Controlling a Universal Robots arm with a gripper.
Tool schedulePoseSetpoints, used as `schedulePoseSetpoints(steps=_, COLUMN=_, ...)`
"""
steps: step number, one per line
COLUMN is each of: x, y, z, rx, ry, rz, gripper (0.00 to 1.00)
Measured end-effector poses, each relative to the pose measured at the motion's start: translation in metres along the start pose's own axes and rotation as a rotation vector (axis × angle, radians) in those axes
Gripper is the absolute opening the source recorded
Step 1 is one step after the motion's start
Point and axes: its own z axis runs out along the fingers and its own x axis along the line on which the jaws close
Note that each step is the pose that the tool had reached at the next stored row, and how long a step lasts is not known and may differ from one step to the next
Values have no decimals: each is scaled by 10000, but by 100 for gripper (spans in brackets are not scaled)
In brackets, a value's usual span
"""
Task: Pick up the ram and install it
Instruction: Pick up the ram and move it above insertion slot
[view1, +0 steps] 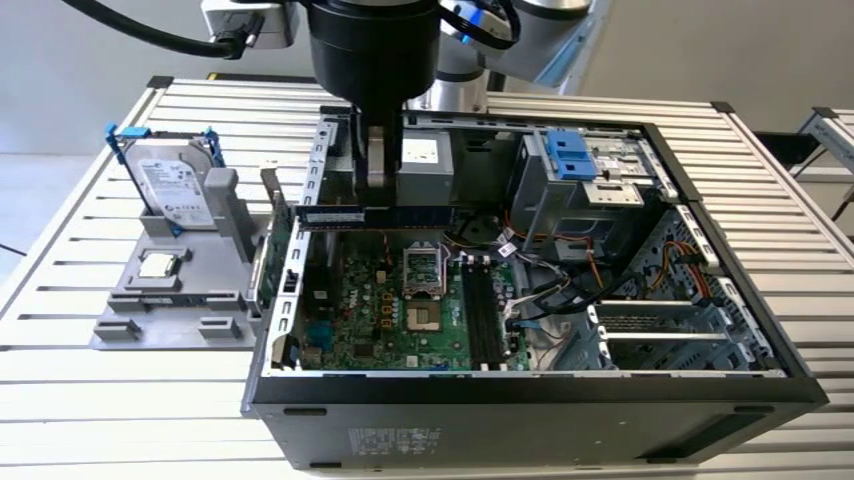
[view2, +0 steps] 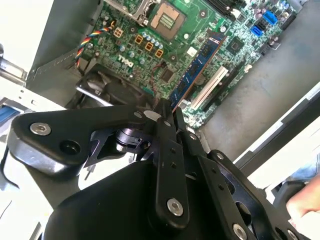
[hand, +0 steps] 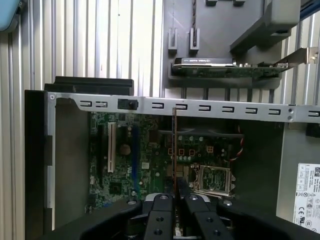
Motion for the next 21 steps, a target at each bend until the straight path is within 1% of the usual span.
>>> schedulePoseSetpoints(steps=9, x=3, y=-147, z=1, rx=-5, ry=5, rz=26, gripper=0)
schedulePoseSetpoints(steps=21, x=7, y=-335, z=2, rx=-17, ry=10, rz=262, gripper=0)
